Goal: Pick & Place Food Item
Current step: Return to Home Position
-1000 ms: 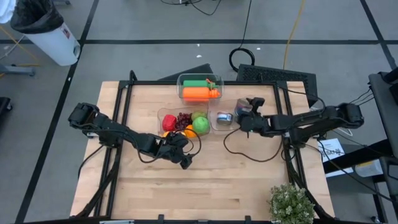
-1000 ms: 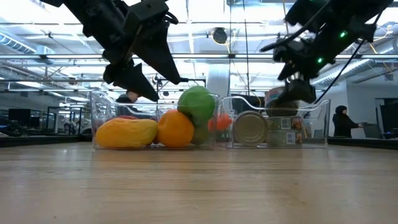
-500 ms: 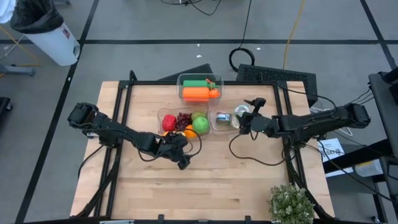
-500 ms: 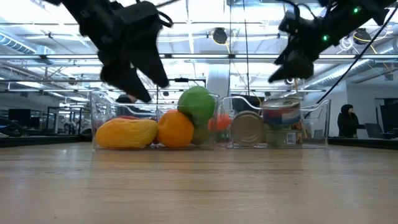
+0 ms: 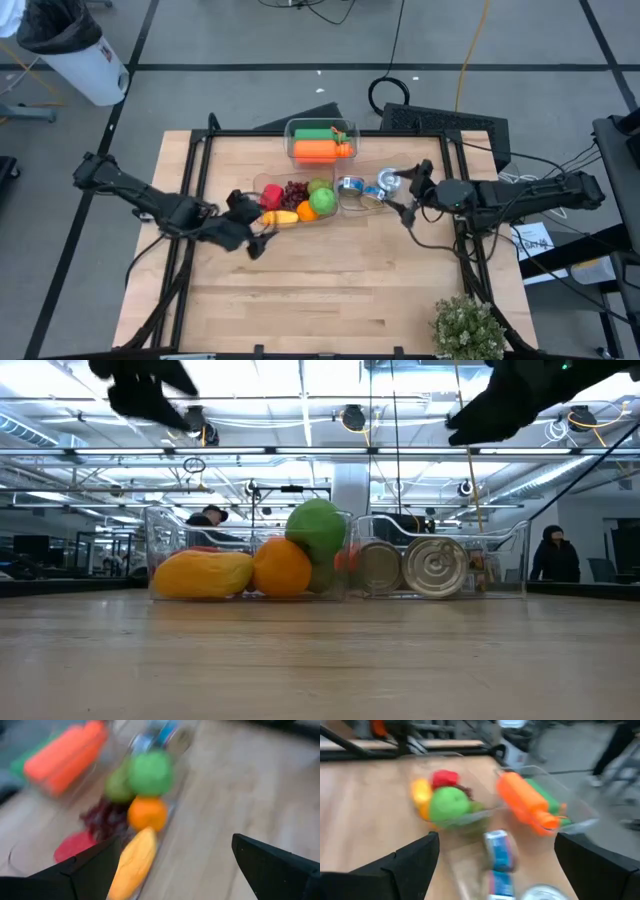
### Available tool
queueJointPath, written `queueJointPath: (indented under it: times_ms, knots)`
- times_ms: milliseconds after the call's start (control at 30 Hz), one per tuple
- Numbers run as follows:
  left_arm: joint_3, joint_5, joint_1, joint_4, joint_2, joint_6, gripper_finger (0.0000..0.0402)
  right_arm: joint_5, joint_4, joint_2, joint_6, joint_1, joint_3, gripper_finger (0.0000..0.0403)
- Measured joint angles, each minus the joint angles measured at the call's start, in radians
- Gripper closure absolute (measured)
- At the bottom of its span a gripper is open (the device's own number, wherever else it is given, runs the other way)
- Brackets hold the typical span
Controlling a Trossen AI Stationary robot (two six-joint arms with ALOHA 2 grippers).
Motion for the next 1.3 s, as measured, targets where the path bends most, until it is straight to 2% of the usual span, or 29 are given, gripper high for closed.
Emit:
queueJointPath:
  times_ms: [133, 300, 400, 500, 567, 733, 867, 1033, 1233, 1300]
  knots:
    - [-0.129, -0.1, -0.092, 0.197, -0.142, 0.106, 0.0009, -0.087, -0.039, -0.08, 0.045, 0.001, 0.0, 0.0028]
    - [-0.442, -0.137, -0.108, 0.472, -0.407, 0.237, 0.0009, -0.084, -0.186, -0.222, 0.055, 0.0, -0.003, 0.0028]
    - [-0.634, -0.072, -0.06, 0.625, -0.563, 0.296, 0.0009, -0.12, -0.192, -0.314, 0.101, 0.004, -0.057, 0.0028]
    - [-0.744, 0.091, -0.003, 0.705, -0.728, 0.374, 0.0009, -0.24, -0.149, -0.413, 0.097, 0.011, -0.122, 0.0028]
    - [-0.773, 0.197, 0.034, 0.678, -0.833, 0.428, 0.0009, -0.29, -0.133, -0.468, 0.114, 0.012, -0.159, 0.0028]
    - [-0.776, 0.38, 0.151, 0.498, -1.009, 0.472, 0.0009, -0.298, -0.114, -0.584, 0.135, 0.011, -0.243, 0.0028]
    - [-0.776, 0.414, 0.244, 0.43, -1.086, 0.512, 0.0009, -0.297, -0.021, -0.657, 0.129, 0.011, -0.328, 0.0028]
    - [-0.803, 0.504, 0.321, 0.494, -1.121, 0.578, 0.0009, -0.338, 0.179, -0.689, 0.08, 0.011, -0.47, 0.0028]
    - [-0.878, 0.581, 0.375, 0.596, -1.116, 0.546, 0.0009, -0.463, 0.434, -0.69, 0.03, 0.011, -0.595, 0.0028]
    - [-0.892, 0.6, 0.388, 0.639, -1.102, 0.545, 0.0009, -0.477, 0.428, -0.692, 0.023, 0.011, -0.607, 0.0028]
